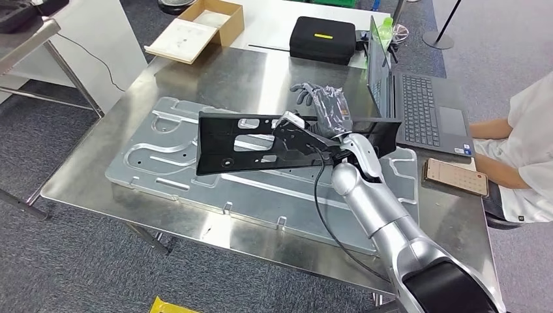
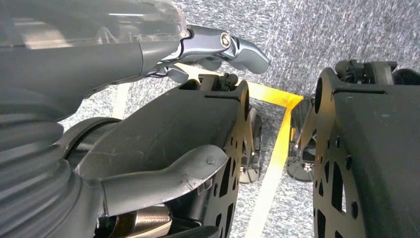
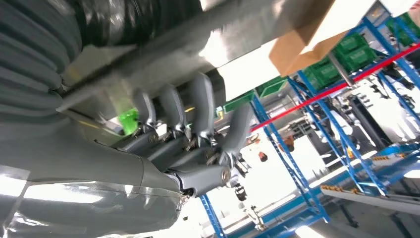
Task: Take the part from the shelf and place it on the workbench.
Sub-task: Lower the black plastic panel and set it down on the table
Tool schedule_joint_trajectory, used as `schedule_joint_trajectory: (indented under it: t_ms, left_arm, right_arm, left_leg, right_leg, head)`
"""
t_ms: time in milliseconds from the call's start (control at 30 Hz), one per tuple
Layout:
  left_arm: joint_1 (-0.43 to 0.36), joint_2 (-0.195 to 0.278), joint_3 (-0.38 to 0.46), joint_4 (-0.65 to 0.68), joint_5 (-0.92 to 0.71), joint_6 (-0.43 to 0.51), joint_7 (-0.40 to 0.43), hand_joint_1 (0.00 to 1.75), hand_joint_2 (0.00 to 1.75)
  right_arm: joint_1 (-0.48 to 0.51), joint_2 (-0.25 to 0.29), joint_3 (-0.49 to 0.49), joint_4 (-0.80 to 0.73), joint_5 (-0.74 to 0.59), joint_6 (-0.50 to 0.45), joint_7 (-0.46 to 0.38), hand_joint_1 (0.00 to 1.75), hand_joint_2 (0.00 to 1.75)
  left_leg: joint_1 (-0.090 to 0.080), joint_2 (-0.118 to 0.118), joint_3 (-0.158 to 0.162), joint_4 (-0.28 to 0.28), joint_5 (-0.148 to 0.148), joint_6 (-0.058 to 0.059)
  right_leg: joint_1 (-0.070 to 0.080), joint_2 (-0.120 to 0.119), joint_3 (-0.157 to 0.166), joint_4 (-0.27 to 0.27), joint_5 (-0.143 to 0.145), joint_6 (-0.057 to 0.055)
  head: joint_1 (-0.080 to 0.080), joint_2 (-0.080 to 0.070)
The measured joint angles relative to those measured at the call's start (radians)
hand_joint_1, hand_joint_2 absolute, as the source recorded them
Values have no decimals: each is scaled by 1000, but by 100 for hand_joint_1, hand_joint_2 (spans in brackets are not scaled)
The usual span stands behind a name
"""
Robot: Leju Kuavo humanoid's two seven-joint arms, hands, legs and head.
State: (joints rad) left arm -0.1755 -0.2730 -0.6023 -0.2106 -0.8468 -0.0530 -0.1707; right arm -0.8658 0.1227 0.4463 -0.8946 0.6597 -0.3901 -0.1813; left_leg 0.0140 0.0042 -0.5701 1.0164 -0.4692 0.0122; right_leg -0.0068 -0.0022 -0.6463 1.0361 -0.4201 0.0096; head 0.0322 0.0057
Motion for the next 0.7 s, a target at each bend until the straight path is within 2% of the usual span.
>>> schedule_joint_trajectory:
  t_ms: [67,100,200,233,267,300,367,433,500,567,633,700]
  left_arm:
    - [-1,0,0,0,-2,0,-6,0,175]
    - [-1,0,0,0,-1,0,-9,0,175]
    - [-1,1,1,0,1,0,-16,0,175]
    - [0,2,1,0,1,0,-17,0,175]
    - [0,2,2,0,1,0,-17,0,131]
    - [0,2,2,0,1,0,-18,0,87]
    - [1,2,3,0,0,0,-18,0,0]
    - [2,2,3,0,-2,-1,-19,0,0]
    - [4,2,4,0,-2,-3,-21,0,0]
    - [5,0,4,0,-3,-3,-22,0,0]
    - [4,-1,4,0,-4,-3,-24,0,0]
    - [5,-1,4,0,-5,-4,-26,0,0]
  right_arm:
    - [-2,2,0,10,3,0,7,0,175]
    - [-3,3,0,14,4,0,10,0,175]
    - [-5,5,0,27,5,3,14,0,175]
    - [-5,5,0,32,5,3,14,0,175]
    - [-5,6,0,37,5,4,15,0,175]
    - [-5,6,0,41,6,4,16,0,175]
    - [-6,6,0,48,6,4,22,0,175]
    - [-9,6,0,54,7,5,29,0,175]
    - [-11,6,0,61,6,5,32,0,175]
    - [-11,5,0,69,6,5,32,0,175]
    - [-15,4,0,76,5,6,31,0,175]
    - [-18,2,0,85,4,15,30,0,175]
  left_leg:
    - [2,3,-4,11,-13,-9]
    - [2,3,-16,40,-32,-12]
    - [2,2,-100,217,-112,-16]
    - [3,2,-126,263,-122,-17]
    - [3,2,-137,276,-112,-17]
    - [3,2,-130,253,-86,-17]
    - [3,0,-82,135,-16,-12]
    - [1,-4,-43,41,15,-6]
    - [-3,-6,-36,21,15,-1]
    - [-2,-5,-35,16,22,10]
    - [1,-3,-32,7,29,23]
    - [0,-1,-33,7,30,28]
  right_leg:
    - [-4,3,4,-8,3,-11]
    - [-6,3,7,-13,5,-17]
    - [-4,2,12,-16,5,-28]
    - [-3,2,12,-15,4,-29]
    - [-2,3,12,-13,3,-30]
    - [-2,5,12,-11,2,-29]
    - [-2,9,12,-5,-1,-26]
    - [1,13,6,3,-3,-18]
    - [2,16,0,4,0,-7]
    - [-1,15,-3,8,-5,4]
    - [-4,12,-26,63,-43,14]
    - [-6,10,-80,184,-105,21]
  head:
    - [0,0]
    - [0,0]
    - [-1,0]
    - [-1,0]
    - [-1,0]
    - [-1,0]
    - [-1,0]
    - [0,0]
    - [0,0]
    - [1,0]
    - [1,0]
    - [1,0]
